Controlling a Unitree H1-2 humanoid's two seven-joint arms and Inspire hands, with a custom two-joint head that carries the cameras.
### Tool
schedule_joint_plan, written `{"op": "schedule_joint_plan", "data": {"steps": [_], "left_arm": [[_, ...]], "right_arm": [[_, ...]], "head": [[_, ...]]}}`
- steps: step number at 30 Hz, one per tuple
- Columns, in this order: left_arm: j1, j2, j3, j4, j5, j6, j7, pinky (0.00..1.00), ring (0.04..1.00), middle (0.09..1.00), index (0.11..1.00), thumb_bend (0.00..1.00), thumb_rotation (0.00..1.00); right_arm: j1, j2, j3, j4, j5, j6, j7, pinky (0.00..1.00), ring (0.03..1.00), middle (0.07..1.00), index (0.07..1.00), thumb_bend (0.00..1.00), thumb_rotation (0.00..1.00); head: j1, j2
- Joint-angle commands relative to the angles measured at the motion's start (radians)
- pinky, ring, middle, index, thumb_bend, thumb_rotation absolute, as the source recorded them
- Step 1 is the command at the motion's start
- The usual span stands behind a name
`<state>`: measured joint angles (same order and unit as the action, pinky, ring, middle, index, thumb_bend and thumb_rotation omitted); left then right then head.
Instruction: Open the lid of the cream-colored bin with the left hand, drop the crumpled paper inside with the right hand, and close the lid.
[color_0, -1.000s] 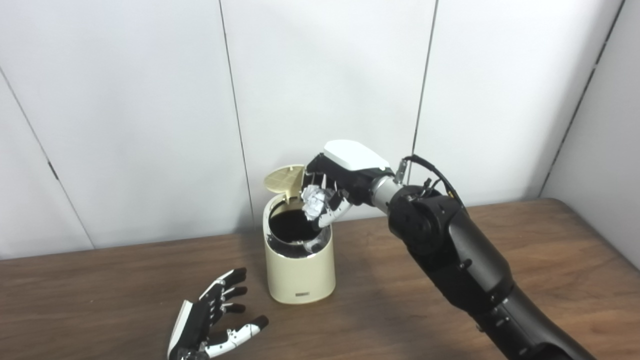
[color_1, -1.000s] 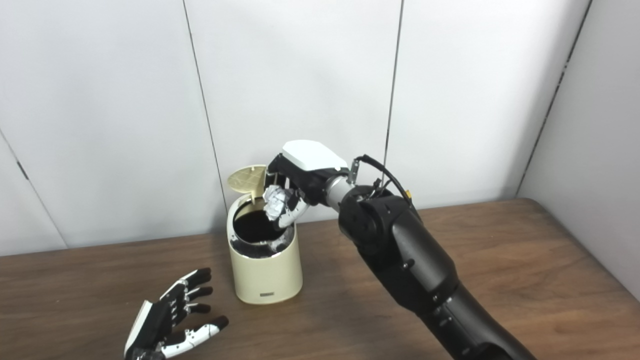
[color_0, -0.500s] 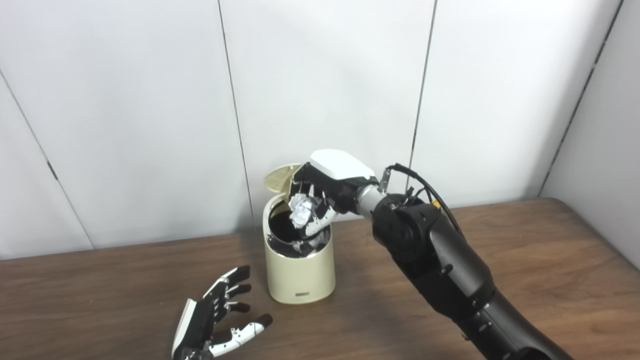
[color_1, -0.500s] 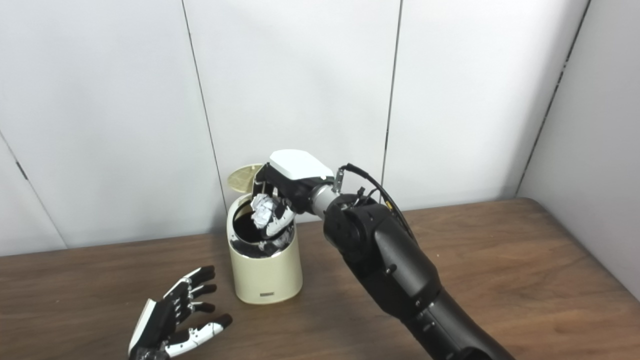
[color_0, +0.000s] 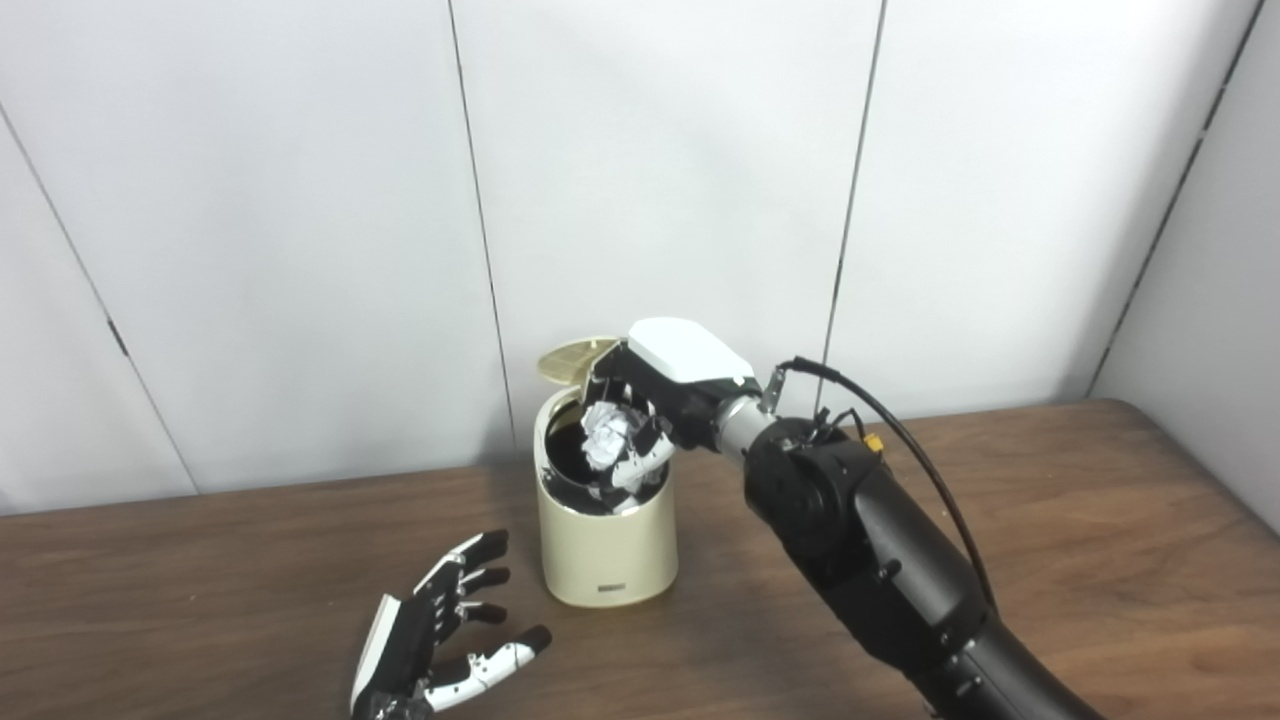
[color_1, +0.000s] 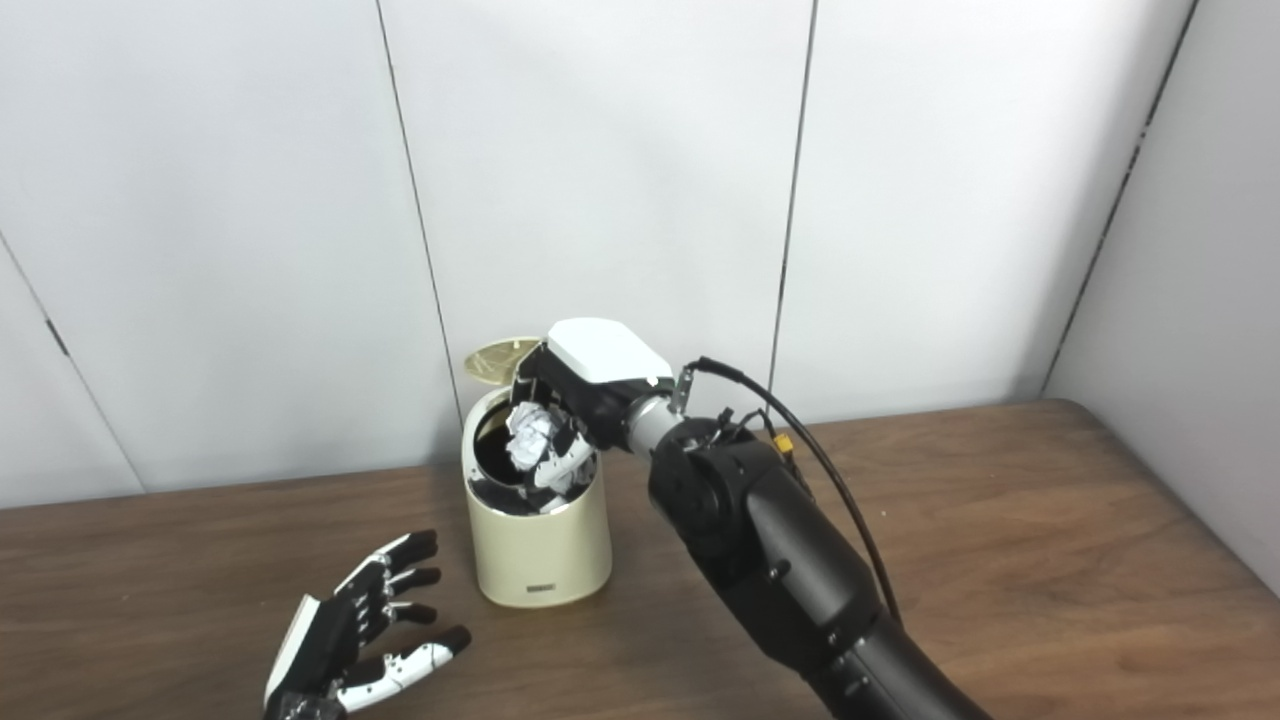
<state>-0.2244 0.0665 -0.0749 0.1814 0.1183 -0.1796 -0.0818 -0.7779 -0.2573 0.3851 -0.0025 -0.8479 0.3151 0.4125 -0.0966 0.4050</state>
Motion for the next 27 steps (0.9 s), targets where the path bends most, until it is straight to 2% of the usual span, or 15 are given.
{"op": "schedule_joint_plan", "data": {"steps": [1, 6, 7, 10, 13, 18, 24, 27], "left_arm": [[-0.034, 0.003, 0.001, -0.004, -0.01, -0.044, 0.004, 0.66, 0.804, 0.86, 0.876, 0.73, 0.15], [-0.038, 0.004, -0.001, 0.003, -0.005, -0.045, 0.004, 0.65, 0.808, 0.862, 0.87, 0.73, 0.16], [-0.038, 0.005, -0.001, 0.004, -0.005, -0.046, 0.004, 0.65, 0.809, 0.864, 0.87, 0.73, 0.16], [-0.037, 0.005, -0.003, 0.002, -0.005, -0.047, 0.002, 0.65, 0.811, 0.864, 0.868, 0.74, 0.17], [-0.038, 0.005, -0.004, 0.004, -0.006, -0.047, 0.001, 0.66, 0.818, 0.867, 0.867, 0.73, 0.16], [-0.036, 0.006, -0.005, 0.001, -0.007, -0.04, -0.002, 0.64, 0.814, 0.868, 0.867, 0.74, 0.15], [-0.033, 0.005, -0.006, -0.007, -0.006, -0.027, -0.005, 0.65, 0.823, 0.875, 0.868, 0.73, 0.15], [-0.035, 0.005, -0.005, -0.003, -0.004, -0.031, -0.003, 0.65, 0.823, 0.873, 0.865, 0.73, 0.13]], "right_arm": [[-0.03, -0.01, 0.013, -0.02, -0.021, -0.01, 0.01, 0.32, 0.425, 0.521, 0.494, 0.5, 0.0], [-0.044, -0.039, 0.076, -0.041, -0.132, 0.024, 0.104, 0.35, 0.435, 0.548, 0.514, 0.51, 0.0], [-0.044, -0.04, 0.08, -0.045, -0.143, 0.026, 0.109, 0.36, 0.49, 0.624, 0.503, 0.52, 0.08], [-0.038, -0.041, 0.08, -0.055, -0.162, 0.025, 0.115, 0.36, 0.519, 0.669, 0.496, 0.52, 0.13], [-0.034, -0.039, 0.078, -0.066, -0.176, 0.03, 0.135, 0.36, 0.509, 0.656, 0.496, 0.52, 0.13], [-0.029, -0.034, 0.074, -0.071, -0.181, 0.025, 0.143, 0.38, 0.552, 0.68, 0.497, 0.52, 0.14], [-0.017, -0.033, 0.071, -0.082, -0.173, 0.021, 0.147, 0.34, 0.498, 0.646, 0.497, 0.52, 0.14], [-0.014, -0.036, 0.073, -0.083, -0.177, 0.02, 0.152, 0.34, 0.505, 0.639, 0.497, 0.52, 0.14]], "head": [[-0.001, -0.001], [0.0, -0.004], [0.0, -0.005], [0.0, -0.005], [-0.001, -0.004], [-0.001, -0.005], [0.0, -0.003], [0.0, -0.003]]}}
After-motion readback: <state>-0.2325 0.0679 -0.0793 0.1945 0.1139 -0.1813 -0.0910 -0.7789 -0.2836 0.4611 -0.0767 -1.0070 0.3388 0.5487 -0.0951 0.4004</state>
